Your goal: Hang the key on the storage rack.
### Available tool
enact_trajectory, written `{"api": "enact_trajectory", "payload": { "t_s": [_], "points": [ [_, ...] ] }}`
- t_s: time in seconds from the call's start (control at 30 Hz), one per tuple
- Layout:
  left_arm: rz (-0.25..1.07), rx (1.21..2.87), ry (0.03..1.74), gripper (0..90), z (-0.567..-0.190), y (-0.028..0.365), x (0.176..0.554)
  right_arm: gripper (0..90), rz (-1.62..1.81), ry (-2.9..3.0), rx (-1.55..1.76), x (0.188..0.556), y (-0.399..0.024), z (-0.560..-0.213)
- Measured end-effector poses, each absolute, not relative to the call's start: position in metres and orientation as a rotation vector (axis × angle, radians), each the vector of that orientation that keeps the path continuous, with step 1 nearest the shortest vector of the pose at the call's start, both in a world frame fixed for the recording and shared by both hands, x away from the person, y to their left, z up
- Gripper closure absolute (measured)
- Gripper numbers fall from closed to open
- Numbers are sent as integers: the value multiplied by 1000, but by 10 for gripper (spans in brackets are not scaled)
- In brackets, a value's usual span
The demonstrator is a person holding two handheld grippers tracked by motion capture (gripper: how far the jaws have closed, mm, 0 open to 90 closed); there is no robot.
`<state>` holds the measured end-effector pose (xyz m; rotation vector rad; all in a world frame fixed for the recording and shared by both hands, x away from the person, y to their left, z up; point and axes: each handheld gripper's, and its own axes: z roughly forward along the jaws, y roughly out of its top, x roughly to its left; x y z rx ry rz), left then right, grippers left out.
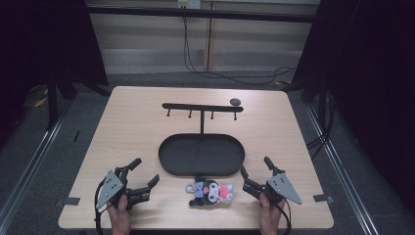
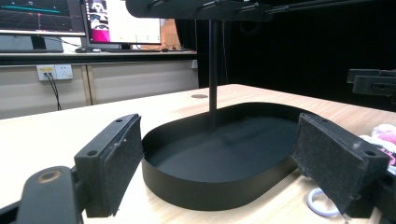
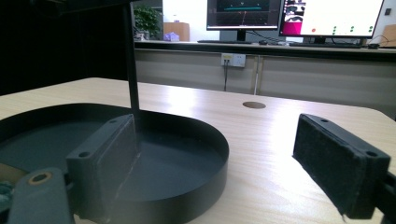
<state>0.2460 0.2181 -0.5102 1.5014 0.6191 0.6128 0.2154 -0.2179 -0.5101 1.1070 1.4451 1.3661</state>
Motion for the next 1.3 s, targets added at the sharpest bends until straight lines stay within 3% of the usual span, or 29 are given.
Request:
{"api": "enact_trajectory", "payload": {
  "t_s": [0.7, 0.97, 1.03, 1.3],
  "points": [
    [613, 1502, 628, 154, -510, 218, 246, 168, 1370, 1528, 1133, 219, -211, -508],
    [609, 1502, 625, 154, -510, 218, 246, 226, 1425, 1565, 1114, 214, -209, -502],
    [613, 1506, 619, 155, -510, 218, 246, 297, 1449, 1610, 1101, 213, -208, -497],
    [612, 1506, 619, 154, -510, 218, 246, 315, 1509, 1707, 1015, 211, -196, -485]
  ]
}}
